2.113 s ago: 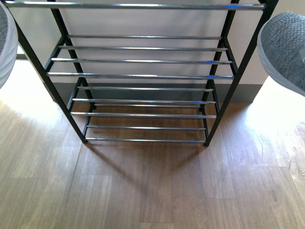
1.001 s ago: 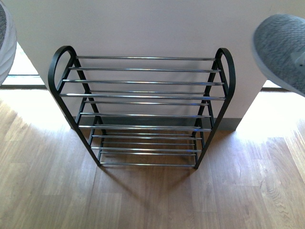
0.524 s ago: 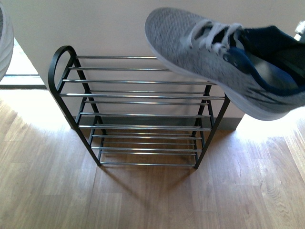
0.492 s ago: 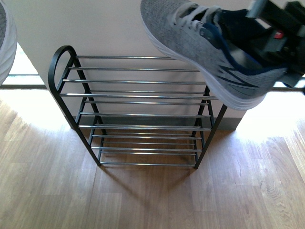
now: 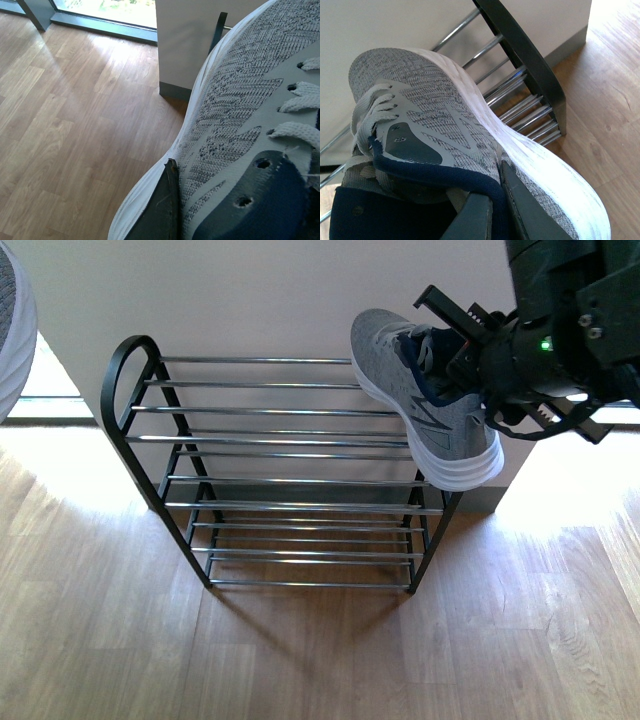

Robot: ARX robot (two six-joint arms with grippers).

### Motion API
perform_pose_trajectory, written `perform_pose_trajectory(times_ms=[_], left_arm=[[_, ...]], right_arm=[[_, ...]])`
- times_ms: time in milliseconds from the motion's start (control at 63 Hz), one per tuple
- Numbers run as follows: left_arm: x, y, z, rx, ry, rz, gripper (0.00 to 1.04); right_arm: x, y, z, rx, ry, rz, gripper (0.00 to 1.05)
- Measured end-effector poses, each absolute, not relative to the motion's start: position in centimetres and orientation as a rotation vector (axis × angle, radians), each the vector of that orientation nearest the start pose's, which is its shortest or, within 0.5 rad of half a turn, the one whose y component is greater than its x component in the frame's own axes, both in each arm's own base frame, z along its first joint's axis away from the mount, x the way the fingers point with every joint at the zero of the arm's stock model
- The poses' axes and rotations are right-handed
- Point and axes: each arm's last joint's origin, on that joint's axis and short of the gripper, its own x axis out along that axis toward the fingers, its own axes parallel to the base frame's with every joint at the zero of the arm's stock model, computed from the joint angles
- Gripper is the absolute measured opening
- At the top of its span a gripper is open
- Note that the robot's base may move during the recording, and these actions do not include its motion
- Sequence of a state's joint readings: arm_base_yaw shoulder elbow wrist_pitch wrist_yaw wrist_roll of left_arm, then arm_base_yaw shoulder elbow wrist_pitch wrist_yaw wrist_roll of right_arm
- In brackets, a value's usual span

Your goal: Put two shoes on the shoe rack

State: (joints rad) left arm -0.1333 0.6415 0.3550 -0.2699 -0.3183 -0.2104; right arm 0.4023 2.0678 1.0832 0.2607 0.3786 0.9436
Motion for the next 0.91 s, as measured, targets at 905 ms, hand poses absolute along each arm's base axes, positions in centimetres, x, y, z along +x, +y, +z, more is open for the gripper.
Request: perform_pose_trajectory(times_ms=[905], left_arm=[[14.1,-1.0,19.9,-0.08,0.521,0.236,0.02]], right_arm=[[47.1,12.4,9.4,0.765,0.509,-0.411,0.35]])
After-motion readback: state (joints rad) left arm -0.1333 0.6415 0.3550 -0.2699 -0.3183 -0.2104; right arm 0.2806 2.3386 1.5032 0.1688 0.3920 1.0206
